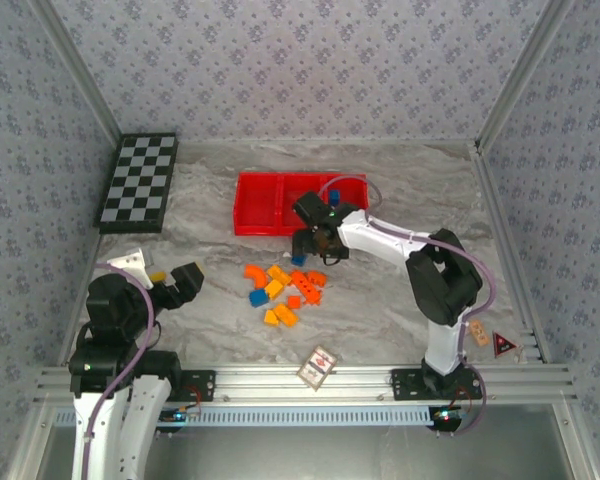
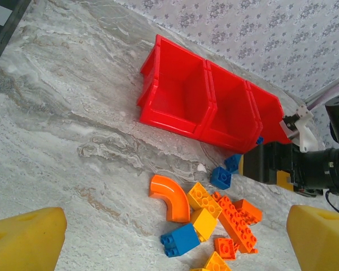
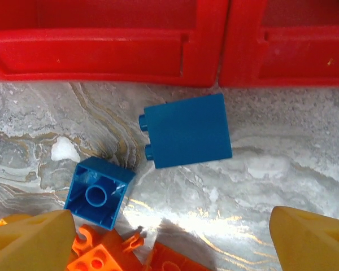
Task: Sort the legos into containers by color
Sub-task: Pick up the lego from the center of the table.
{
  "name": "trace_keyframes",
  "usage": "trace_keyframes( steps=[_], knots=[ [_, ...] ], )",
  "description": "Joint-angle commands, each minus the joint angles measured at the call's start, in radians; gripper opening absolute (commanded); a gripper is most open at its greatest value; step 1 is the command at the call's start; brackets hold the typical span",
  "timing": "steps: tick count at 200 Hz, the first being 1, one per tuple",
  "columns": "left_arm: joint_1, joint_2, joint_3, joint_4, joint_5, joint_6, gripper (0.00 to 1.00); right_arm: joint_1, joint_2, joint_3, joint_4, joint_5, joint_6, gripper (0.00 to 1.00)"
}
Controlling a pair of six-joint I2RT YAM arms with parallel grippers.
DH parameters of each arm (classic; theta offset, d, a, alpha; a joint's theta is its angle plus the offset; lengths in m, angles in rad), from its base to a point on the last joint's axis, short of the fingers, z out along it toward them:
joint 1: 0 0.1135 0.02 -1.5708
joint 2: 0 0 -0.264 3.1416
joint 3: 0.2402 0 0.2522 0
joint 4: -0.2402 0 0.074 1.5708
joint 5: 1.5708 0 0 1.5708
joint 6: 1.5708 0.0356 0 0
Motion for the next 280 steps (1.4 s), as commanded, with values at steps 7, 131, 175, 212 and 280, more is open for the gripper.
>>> trace_keyframes(
  steps=[7,131,175,212,280],
  knots=[
    [0.004,-0.009,-0.006,0.031,0.019,0.018,1.00,-0.020,0.051,0.045,-0.052,-0.022,-0.057,0.84],
    [0.002,0.011,-0.010,0.050,0.088,0.027,1.00,-0.059,0.158,0.139,-0.083,-0.027,-0.131,0.67],
    [-0.039,0.088,-0.008,0.066,0.207,0.044,1.00,-0.063,0.177,0.149,-0.077,-0.037,-0.139,0.63],
    [-0.140,0.177,-0.006,0.066,0.238,0.052,1.00,-0.066,0.180,0.147,-0.068,-0.043,-0.141,0.59],
    [-0.262,0.267,0.013,0.031,0.187,0.055,1.00,-0.069,0.180,0.151,-0.067,-0.048,-0.147,0.55]
  ],
)
